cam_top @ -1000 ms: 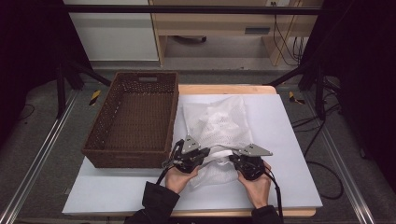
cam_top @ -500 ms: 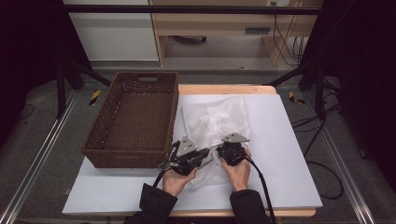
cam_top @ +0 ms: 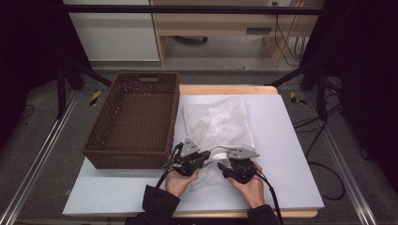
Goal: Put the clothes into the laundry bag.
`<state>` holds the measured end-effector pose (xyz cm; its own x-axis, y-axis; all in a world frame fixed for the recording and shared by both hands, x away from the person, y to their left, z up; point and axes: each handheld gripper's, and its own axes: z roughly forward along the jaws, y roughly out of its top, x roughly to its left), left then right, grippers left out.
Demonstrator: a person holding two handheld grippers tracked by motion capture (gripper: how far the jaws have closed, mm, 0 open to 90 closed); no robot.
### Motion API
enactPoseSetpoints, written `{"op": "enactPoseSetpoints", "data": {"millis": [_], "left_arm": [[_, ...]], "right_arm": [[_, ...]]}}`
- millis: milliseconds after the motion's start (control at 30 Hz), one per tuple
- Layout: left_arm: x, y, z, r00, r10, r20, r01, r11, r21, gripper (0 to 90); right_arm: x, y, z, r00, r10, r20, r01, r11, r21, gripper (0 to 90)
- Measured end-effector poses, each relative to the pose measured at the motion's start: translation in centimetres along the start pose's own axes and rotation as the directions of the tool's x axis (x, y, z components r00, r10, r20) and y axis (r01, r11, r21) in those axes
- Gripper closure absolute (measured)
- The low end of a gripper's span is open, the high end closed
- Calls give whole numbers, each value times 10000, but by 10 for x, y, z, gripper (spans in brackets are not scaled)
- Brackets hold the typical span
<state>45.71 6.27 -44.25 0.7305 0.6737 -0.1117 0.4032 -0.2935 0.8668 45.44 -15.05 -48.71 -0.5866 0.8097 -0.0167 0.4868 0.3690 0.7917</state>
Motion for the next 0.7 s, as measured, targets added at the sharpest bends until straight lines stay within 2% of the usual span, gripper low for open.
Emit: {"op": "enactPoseSetpoints", "data": {"millis": [33,67,100,133,167,267,333,400,467,533,600,700], "left_arm": [[0,0,0,10000,7,3,-7,10000,-13,888],[1,0,-1,10000,10,11,-10,10000,-1,887],[1,0,-1,10000,0,7,0,10000,-18,887],[1,1,-2,10000,-8,12,8,10000,-39,887],[1,1,-3,10000,-8,38,8,10000,-38,887],[-2,9,-10,9998,83,170,-78,9995,-309,888],[-6,15,-16,9995,158,290,-142,9984,-543,889],[-10,19,-22,9991,304,293,-284,9975,-647,889],[-12,18,-23,9991,294,319,-274,9978,-608,889],[-10,13,-22,9992,165,353,-149,9989,-437,890],[-6,7,-18,9994,27,333,-19,9997,-242,889],[0,0,-12,9992,-239,322,240,9997,-28,889]], "right_arm": [[-1,2,0,9992,-151,368,147,9998,119,714],[-2,4,-2,9998,33,206,-37,9997,224,823],[-5,8,-4,9989,435,152,-438,9989,185,851],[-5,9,-4,9979,563,309,-568,9983,149,857],[-5,11,-4,9974,670,268,-668,9977,-68,860],[-2,21,-5,9964,829,-162,-839,9929,-848,862],[0,34,2,9945,969,-398,-1021,9817,-1609,862],[0,42,14,9934,1121,-258,-1150,9739,-1955,860],[-2,46,32,9936,1130,59,-1101,9777,-1789,858],[-4,45,47,9929,807,868,-662,9852,-1583,852],[-8,43,53,9895,997,1049,-849,9870,-1365,842],[-9,42,49,9915,803,1020,-673,9899,-1251,757]]}}
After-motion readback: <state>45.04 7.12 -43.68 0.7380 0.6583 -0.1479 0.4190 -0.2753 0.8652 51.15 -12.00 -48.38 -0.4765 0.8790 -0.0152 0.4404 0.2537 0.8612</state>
